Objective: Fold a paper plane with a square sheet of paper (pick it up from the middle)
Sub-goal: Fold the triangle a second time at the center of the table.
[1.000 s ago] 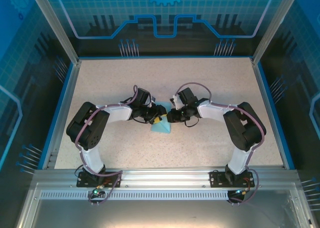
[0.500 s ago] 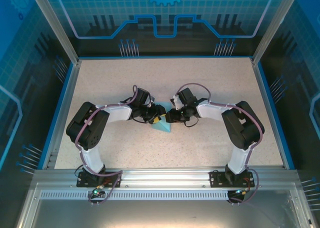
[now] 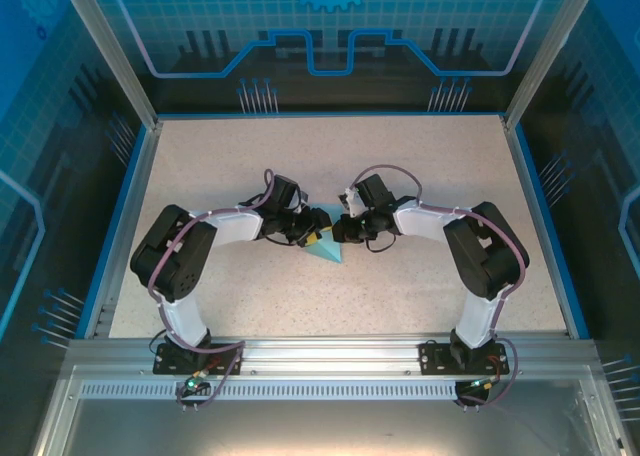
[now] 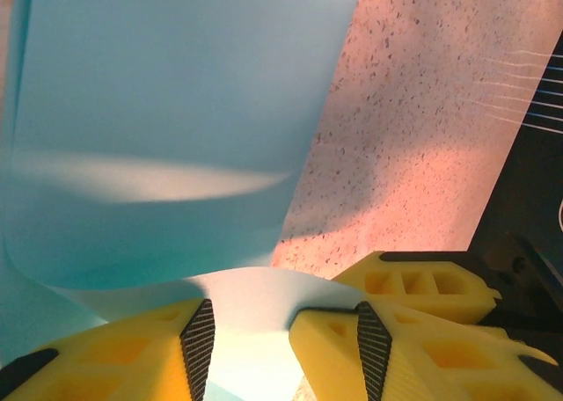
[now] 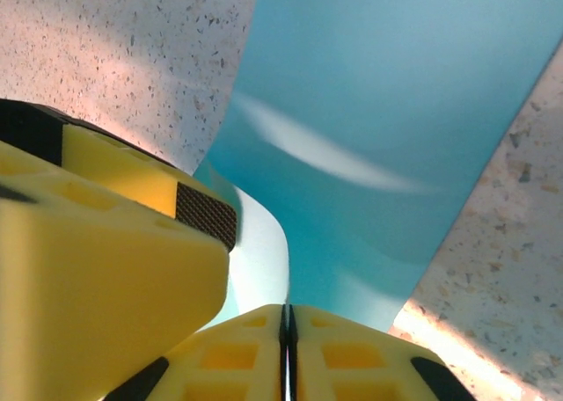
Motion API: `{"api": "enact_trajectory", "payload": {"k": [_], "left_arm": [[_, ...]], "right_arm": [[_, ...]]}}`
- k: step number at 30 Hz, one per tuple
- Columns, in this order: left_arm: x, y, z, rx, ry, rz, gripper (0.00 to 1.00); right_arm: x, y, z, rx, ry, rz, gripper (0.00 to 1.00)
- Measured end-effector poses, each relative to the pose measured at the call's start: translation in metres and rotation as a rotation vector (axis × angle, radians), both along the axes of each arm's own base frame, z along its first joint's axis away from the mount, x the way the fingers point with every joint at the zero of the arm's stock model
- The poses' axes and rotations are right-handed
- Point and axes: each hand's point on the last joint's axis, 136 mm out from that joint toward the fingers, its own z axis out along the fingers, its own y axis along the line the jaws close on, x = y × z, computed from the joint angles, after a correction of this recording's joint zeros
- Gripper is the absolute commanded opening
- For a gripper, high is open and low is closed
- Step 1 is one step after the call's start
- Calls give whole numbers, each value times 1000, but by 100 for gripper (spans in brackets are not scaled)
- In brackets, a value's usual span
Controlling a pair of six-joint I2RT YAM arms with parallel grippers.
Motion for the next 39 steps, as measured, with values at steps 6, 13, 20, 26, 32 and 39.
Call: {"api": "enact_trajectory", "payload": {"k": [6, 13, 20, 26, 32, 39], "left_arm": [[-4, 2, 13, -13, -25, 0, 51], [-16, 8, 3, 0, 5, 2, 46], [-19, 9, 1, 2, 14, 0, 37], [-19, 8, 1, 1, 14, -1, 33], [-20, 6, 2, -6, 12, -9, 29], [-20, 3, -3, -5, 21, -18, 29]], "right_arm": [[0, 0, -6, -4, 11, 0, 8], [-4, 1, -8, 9, 34, -3, 10], [-9, -1, -14, 2, 62, -21, 10], [-8, -3, -19, -26, 64, -41, 11], [-6, -8, -24, -55, 62, -62, 10], [-6, -9, -28, -65, 68, -65, 11]]}}
